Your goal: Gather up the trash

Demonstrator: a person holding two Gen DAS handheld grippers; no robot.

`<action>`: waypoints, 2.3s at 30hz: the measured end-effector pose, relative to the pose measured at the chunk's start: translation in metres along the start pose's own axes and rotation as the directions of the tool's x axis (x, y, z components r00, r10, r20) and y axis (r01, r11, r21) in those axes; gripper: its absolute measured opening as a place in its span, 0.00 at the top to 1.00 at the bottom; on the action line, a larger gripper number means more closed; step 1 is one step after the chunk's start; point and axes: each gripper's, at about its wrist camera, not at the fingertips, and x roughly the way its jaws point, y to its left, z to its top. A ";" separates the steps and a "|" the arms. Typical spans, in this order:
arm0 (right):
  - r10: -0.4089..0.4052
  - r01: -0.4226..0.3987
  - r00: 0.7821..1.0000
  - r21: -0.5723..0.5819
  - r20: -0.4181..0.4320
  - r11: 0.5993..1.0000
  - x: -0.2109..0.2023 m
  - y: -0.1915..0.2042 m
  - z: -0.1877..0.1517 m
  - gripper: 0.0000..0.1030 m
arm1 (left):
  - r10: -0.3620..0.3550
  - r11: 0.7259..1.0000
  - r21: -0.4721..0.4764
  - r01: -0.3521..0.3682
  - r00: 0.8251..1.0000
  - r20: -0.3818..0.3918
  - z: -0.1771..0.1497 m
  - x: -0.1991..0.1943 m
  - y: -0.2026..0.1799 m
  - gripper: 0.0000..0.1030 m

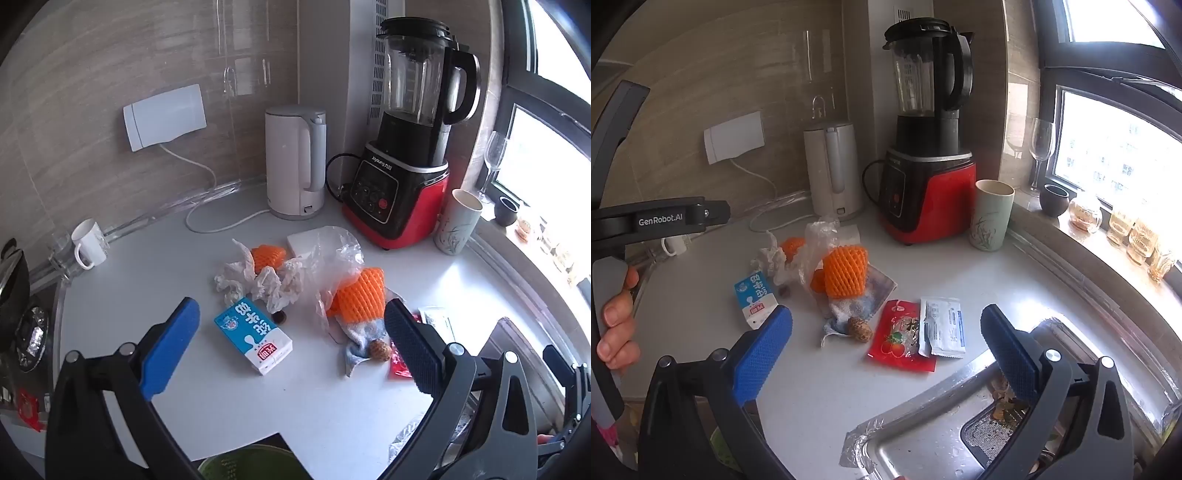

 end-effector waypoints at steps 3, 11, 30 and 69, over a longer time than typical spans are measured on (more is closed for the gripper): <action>0.004 -0.004 1.000 -0.004 -0.021 1.000 0.003 0.000 0.000 0.02 | 0.007 1.000 0.017 -0.007 1.000 0.007 0.001 0.000 -0.001 0.07; 0.006 -0.006 1.000 -0.004 -0.003 1.000 -0.001 -0.002 -0.003 0.02 | -0.002 1.000 0.023 0.002 1.000 -0.007 0.003 -0.006 -0.015 0.07; 0.003 -0.003 1.000 -0.004 -0.017 1.000 0.001 0.004 -0.003 0.02 | -0.026 1.000 -0.005 0.026 1.000 -0.009 -0.007 -0.002 -0.003 0.07; -0.007 0.007 1.000 -0.010 -0.016 1.000 0.002 0.003 -0.004 0.02 | -0.033 0.999 -0.011 0.033 0.999 -0.017 -0.007 -0.002 0.001 0.07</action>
